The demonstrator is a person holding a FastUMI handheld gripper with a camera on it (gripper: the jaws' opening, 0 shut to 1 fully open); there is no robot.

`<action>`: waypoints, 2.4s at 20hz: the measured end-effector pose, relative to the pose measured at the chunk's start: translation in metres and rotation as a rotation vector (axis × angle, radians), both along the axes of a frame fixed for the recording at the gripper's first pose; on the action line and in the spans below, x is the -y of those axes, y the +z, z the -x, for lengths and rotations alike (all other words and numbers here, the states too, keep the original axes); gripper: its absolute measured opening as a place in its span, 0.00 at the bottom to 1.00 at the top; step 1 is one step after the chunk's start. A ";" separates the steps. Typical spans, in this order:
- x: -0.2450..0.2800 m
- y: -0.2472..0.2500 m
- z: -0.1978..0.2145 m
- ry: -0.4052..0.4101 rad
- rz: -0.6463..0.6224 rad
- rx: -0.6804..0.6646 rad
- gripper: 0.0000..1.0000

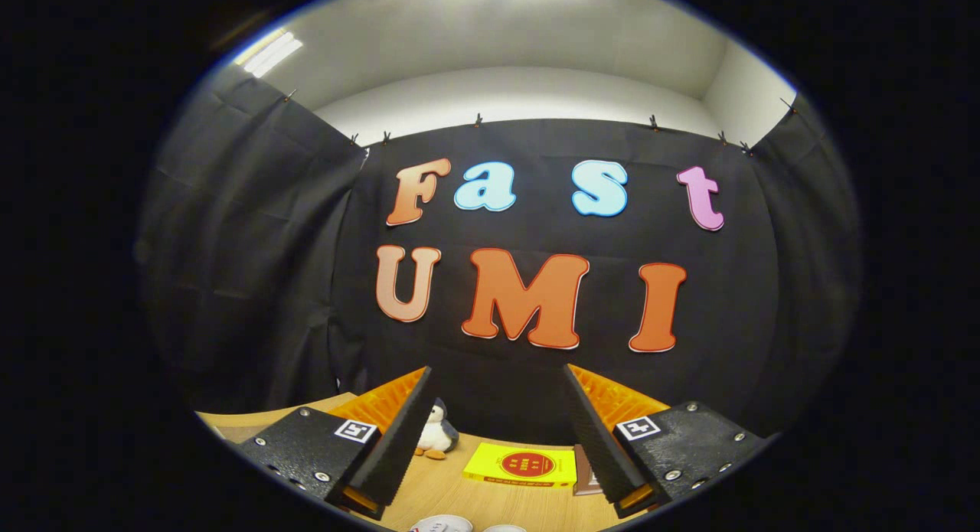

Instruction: Open the storage box then place both shoes into the box .Put the left shoe in first, then the right shoe, with the right side of both shoes facing outward in a uniform manner.

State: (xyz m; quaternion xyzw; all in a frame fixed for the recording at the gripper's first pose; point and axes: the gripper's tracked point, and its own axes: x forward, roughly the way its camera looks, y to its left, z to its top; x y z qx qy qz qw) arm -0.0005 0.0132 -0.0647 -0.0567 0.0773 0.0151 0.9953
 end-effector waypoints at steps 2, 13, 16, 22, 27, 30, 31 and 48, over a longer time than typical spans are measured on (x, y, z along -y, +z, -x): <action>-0.008 -0.010 0.000 0.022 -0.020 -0.031 0.98; -0.063 -0.095 0.017 0.140 -0.385 -0.347 0.98; -0.086 -0.132 0.030 0.186 -0.480 -0.487 0.98; -0.133 -0.194 0.068 0.244 -0.655 -0.759 0.98; -0.166 -0.238 0.091 0.273 -0.745 -0.912 0.98; -0.183 -0.257 0.099 0.290 -0.787 -0.977 0.98; -0.189 -0.263 0.104 0.294 -0.805 -0.998 0.98; -0.204 -0.285 0.109 0.254 -1.184 -1.160 0.75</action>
